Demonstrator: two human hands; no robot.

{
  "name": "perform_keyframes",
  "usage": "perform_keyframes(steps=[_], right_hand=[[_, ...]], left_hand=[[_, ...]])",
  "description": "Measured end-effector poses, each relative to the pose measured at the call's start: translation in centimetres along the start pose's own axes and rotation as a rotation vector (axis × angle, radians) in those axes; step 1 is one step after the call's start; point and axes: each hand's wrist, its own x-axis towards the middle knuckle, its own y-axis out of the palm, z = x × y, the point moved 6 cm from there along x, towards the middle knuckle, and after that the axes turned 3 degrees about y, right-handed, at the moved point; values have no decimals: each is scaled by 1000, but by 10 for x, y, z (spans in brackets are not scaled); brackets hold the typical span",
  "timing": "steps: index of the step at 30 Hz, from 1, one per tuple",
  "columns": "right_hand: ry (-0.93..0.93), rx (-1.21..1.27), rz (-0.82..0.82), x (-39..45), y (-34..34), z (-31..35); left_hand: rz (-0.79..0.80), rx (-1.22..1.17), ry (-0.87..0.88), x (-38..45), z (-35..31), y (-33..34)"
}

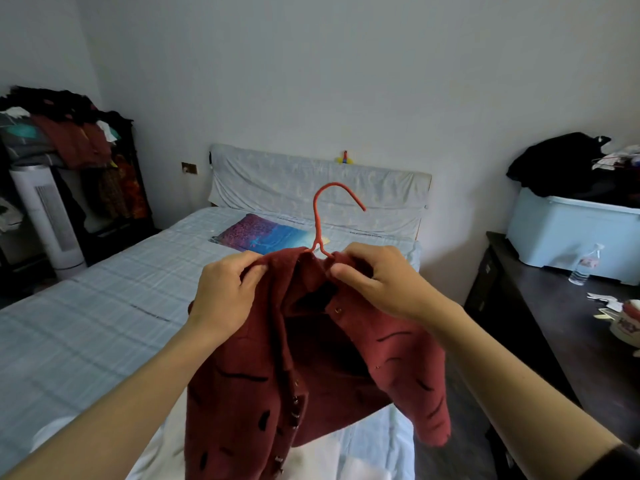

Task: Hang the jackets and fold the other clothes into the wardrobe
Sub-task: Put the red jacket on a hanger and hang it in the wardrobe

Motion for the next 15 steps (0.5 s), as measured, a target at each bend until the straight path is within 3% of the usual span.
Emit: perform_keyframes(steps=[2, 9, 15], right_hand=[[-55, 10, 13, -1, -8, -5], [-66, -7, -283, -3, -26, -15], [-135, 32, -324, 2, -30, -1]], left_hand=[[-13, 1, -9, 2, 0, -3], [190, -21, 130, 11, -28, 2], [180, -82, 157, 14, -56, -1]])
